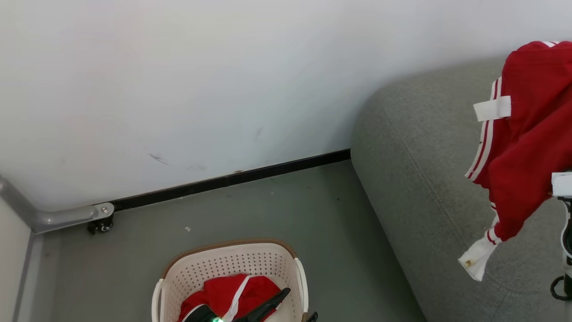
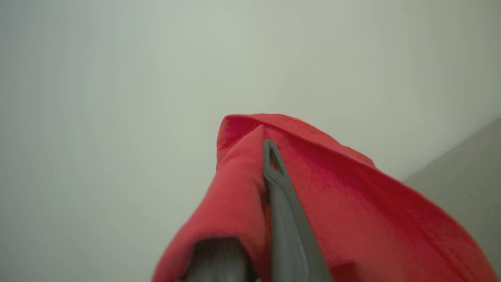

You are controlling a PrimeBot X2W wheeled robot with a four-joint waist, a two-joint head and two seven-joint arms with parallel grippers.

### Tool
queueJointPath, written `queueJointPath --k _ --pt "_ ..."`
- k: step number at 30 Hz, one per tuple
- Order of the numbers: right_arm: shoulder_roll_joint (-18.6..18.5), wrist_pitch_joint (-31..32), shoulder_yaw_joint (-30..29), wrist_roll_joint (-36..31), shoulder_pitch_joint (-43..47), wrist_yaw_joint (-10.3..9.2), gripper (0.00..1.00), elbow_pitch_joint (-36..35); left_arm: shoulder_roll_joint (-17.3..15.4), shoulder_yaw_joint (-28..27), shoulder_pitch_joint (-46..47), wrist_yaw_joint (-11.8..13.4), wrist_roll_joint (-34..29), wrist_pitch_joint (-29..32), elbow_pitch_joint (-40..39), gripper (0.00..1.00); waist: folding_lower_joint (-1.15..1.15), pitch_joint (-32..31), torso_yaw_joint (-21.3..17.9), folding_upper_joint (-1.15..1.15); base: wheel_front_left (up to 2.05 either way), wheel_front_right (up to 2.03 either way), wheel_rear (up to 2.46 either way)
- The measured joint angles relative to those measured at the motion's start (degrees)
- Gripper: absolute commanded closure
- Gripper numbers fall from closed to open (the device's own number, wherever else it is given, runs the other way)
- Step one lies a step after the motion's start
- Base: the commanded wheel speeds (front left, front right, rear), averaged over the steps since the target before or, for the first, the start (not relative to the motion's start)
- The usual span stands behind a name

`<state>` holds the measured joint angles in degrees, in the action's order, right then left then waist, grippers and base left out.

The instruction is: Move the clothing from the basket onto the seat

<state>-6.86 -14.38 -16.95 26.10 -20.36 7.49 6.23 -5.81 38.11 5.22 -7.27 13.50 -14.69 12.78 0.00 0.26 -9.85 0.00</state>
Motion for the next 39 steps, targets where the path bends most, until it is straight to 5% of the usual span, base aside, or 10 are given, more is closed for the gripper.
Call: queueJointPath --k 28,39 --pt "2.0 -0.1 -4.0 -1.5 -0.1 0.0 1.0 -3.5 -1.8 3.8 3.9 0.0 -0.5 0.0 -0.4 0.0 0.0 5.5 -12.0 0.0 0.0 0.0 0.0" --pt "3.0 1.0 -4.9 -2.1 -1.5 0.0 1.0 0.6 -3.3 3.1 3.9 0.0 -0.5 0.0 -0.5 0.0 0.0 7.6 -16.7 0.0 0.0 0.0 0.0"
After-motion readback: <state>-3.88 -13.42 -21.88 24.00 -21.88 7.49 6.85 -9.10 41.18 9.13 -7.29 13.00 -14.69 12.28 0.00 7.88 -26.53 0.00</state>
